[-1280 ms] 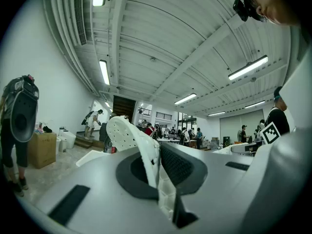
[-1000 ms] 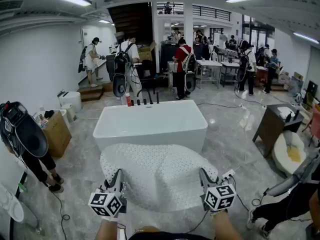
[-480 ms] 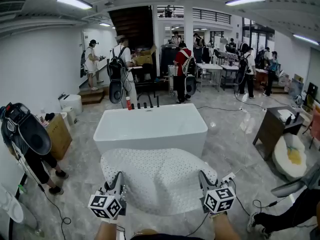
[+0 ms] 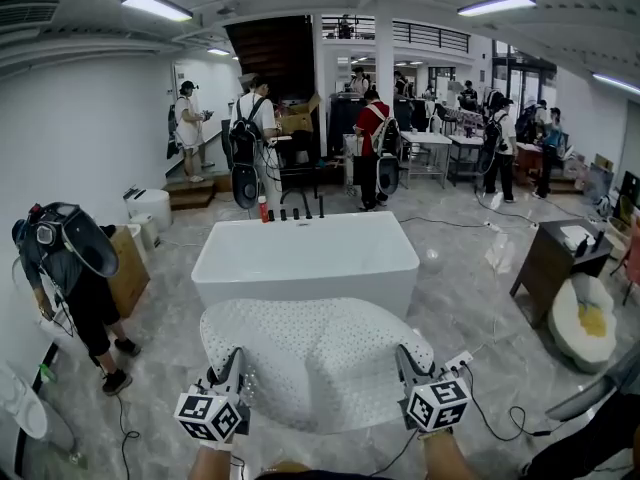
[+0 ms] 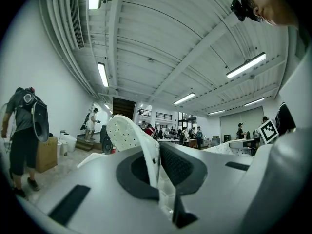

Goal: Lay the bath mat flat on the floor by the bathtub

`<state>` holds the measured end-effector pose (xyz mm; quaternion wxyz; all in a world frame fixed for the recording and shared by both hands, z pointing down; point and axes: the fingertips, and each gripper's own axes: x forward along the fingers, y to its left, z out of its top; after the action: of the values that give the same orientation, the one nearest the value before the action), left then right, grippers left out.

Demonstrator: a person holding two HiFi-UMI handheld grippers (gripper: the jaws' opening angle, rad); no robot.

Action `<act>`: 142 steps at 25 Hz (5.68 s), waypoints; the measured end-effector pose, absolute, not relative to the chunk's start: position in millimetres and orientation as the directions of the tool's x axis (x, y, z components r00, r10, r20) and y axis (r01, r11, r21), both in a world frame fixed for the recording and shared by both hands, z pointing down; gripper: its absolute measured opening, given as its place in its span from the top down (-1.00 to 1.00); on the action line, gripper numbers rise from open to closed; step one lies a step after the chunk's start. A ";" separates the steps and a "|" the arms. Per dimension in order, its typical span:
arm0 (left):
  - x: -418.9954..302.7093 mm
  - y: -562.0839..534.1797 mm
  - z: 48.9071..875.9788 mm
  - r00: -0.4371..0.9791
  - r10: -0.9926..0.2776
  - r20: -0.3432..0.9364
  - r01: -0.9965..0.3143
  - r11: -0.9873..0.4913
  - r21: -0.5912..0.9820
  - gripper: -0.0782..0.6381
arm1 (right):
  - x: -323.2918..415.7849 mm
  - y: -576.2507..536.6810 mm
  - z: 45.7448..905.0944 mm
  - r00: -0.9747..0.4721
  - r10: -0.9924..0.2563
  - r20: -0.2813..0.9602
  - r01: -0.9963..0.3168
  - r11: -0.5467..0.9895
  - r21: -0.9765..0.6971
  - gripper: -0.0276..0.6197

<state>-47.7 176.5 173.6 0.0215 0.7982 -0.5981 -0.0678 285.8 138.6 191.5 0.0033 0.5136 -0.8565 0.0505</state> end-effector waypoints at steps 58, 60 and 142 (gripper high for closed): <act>-171.9 -40.7 156.1 0.278 -0.954 -0.110 -0.939 -0.294 0.177 0.71 | 165.2 -71.6 153.0 -0.470 -0.881 0.056 -0.881 0.466 -0.079 0.82; -179.3 -48.6 155.8 0.282 -0.953 -0.111 -0.937 -0.298 0.180 0.71 | 157.9 -78.4 150.9 -0.467 -0.883 0.055 -0.883 0.462 -0.077 0.82; -201.0 -329.9 233.8 0.214 -0.975 0.063 -0.961 -0.199 0.193 0.71 | 144.4 -405.1 241.1 -0.517 -0.842 0.156 -0.853 0.491 -0.178 0.82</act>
<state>-201.0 -329.9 233.8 0.0953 0.7733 -0.6258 -0.0365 144.4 -405.1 241.1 0.0240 0.4907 -0.8631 0.1167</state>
